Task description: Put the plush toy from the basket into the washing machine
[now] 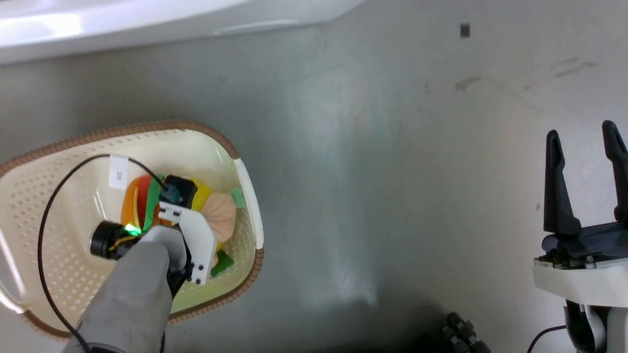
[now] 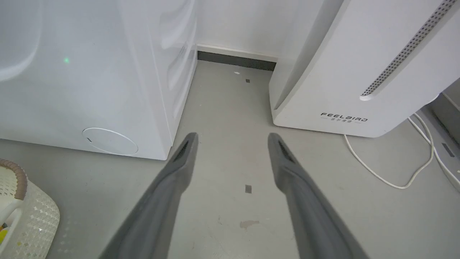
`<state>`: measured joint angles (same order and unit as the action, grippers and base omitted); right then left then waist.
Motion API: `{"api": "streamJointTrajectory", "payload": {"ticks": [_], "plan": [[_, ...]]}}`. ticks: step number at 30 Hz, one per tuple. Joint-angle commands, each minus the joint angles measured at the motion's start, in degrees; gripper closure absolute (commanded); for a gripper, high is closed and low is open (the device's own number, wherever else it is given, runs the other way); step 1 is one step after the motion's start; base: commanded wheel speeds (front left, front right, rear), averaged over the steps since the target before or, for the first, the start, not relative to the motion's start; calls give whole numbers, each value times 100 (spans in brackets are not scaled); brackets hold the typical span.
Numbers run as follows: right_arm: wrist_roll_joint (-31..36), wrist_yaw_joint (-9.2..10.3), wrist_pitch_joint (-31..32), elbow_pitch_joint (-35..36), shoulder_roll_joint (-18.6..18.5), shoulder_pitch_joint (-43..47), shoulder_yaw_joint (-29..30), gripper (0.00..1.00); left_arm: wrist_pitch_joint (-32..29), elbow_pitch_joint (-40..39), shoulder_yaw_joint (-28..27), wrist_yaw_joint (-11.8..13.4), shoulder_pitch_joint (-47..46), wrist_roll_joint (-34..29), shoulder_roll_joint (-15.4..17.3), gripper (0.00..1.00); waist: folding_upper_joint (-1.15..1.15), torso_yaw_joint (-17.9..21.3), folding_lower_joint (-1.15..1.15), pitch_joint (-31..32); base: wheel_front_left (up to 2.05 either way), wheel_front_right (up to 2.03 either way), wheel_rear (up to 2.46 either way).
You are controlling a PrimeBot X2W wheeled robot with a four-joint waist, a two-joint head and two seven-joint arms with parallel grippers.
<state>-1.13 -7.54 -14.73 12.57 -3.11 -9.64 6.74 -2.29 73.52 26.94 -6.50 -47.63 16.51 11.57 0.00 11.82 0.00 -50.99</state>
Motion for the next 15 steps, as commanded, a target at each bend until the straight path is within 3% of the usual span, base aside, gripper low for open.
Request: {"api": "streamJointTrajectory", "payload": {"ticks": [1,15], "plan": [[17,5,-27,-30,24,-77,12,0,83,39,2,-1,134,39,45,100,0,-56,0,273,0,0,0],[208,5,-27,-362,24,170,25,0,1189,42,-48,-32,1083,312,-60,100,0,-394,0,2020,0,0,0]]}}
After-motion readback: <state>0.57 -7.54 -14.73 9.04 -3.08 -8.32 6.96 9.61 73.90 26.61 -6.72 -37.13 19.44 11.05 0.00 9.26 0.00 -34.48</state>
